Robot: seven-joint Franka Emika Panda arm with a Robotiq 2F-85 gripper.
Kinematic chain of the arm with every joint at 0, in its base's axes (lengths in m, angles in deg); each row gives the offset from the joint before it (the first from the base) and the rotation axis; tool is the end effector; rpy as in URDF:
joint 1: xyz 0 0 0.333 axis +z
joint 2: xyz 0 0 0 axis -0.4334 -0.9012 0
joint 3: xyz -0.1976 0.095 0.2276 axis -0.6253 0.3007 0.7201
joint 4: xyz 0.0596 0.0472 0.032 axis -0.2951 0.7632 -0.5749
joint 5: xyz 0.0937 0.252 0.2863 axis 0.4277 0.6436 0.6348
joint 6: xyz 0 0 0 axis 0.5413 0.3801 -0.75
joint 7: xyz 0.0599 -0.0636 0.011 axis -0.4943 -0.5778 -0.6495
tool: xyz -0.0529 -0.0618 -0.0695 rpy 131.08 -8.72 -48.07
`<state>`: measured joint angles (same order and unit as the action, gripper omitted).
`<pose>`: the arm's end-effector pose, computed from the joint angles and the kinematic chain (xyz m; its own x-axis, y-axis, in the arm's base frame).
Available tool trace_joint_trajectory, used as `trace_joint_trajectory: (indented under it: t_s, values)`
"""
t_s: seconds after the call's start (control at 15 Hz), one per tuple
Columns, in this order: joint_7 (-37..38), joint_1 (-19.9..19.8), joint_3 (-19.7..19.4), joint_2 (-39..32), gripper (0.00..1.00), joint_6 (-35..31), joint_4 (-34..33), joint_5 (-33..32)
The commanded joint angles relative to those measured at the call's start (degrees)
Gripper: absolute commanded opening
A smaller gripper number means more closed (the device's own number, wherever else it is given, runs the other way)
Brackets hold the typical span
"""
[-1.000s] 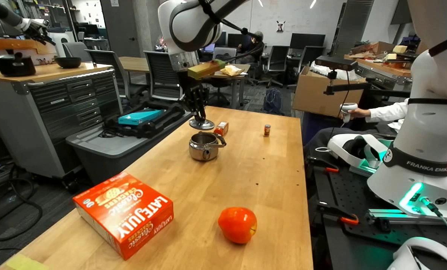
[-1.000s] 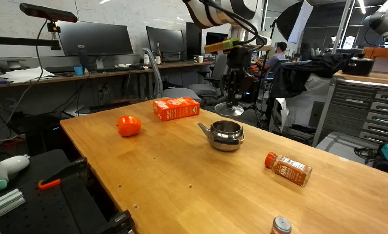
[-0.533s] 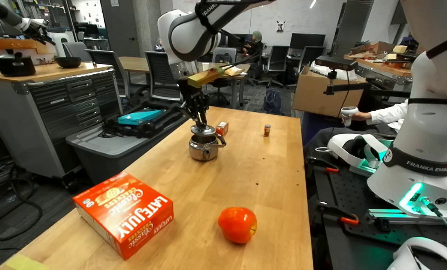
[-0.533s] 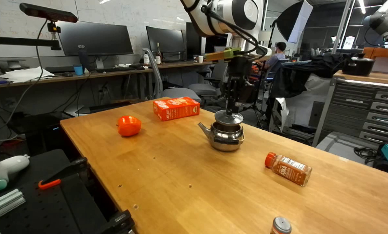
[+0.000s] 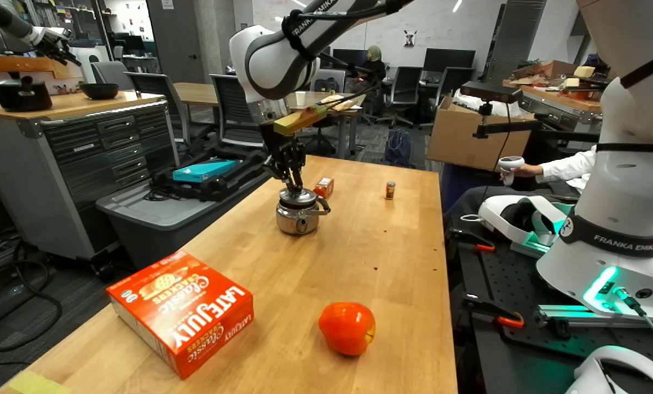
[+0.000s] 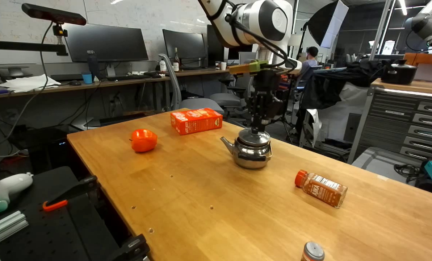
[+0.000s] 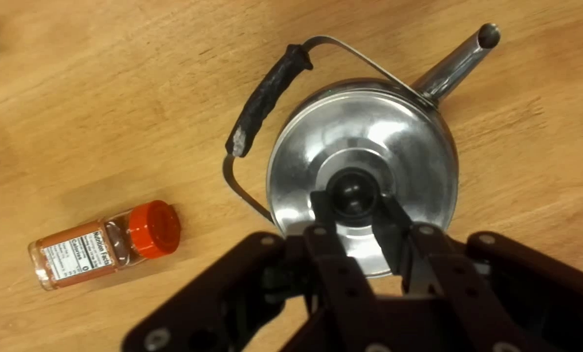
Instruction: Cover the kettle with the lid on the table
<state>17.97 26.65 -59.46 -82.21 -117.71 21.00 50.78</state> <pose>0.6757 -0.0303 0.2419 0.9169 -0.3461 -0.1988 -0.3110 -0.9317 0.1878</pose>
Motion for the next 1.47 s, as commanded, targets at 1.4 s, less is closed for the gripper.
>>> trace_joint_trajectory:
  t_s: [1.4]
  values:
    - [0.3, 1.3, -1.1, -3.9, 0.07, 2.7, -4.3, 0.0]
